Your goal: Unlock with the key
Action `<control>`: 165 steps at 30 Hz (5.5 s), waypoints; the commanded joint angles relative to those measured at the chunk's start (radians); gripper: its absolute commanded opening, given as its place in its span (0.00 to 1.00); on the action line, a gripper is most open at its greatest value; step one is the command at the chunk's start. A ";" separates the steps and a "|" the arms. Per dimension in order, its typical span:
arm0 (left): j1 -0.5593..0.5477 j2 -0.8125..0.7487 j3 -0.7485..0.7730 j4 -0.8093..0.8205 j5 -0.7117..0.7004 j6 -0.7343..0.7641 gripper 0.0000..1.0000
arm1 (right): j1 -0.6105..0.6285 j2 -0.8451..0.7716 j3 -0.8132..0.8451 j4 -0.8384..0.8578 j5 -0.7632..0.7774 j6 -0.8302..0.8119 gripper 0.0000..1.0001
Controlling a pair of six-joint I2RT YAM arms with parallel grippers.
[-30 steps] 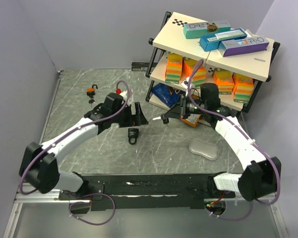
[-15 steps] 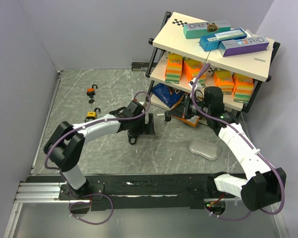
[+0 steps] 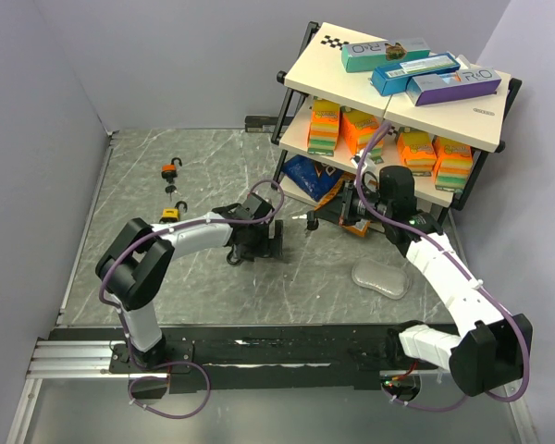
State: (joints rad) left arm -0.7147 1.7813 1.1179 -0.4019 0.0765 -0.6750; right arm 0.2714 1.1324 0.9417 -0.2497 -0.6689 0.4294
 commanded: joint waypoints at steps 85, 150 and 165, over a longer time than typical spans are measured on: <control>0.193 0.142 0.187 -0.123 -0.228 -0.088 0.96 | 0.005 -0.057 -0.046 0.027 0.031 -0.017 0.00; 0.152 -0.105 0.311 -0.365 -0.191 -0.178 0.01 | 0.005 -0.082 -0.069 0.039 0.038 -0.011 0.00; -0.023 0.239 0.666 -0.968 -0.971 -0.032 0.01 | 0.008 -0.102 -0.092 0.055 0.038 -0.006 0.00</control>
State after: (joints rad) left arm -0.7074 1.9644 1.7229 -1.2003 -0.6899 -0.7574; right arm 0.2726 1.0653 0.8558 -0.2375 -0.6281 0.4221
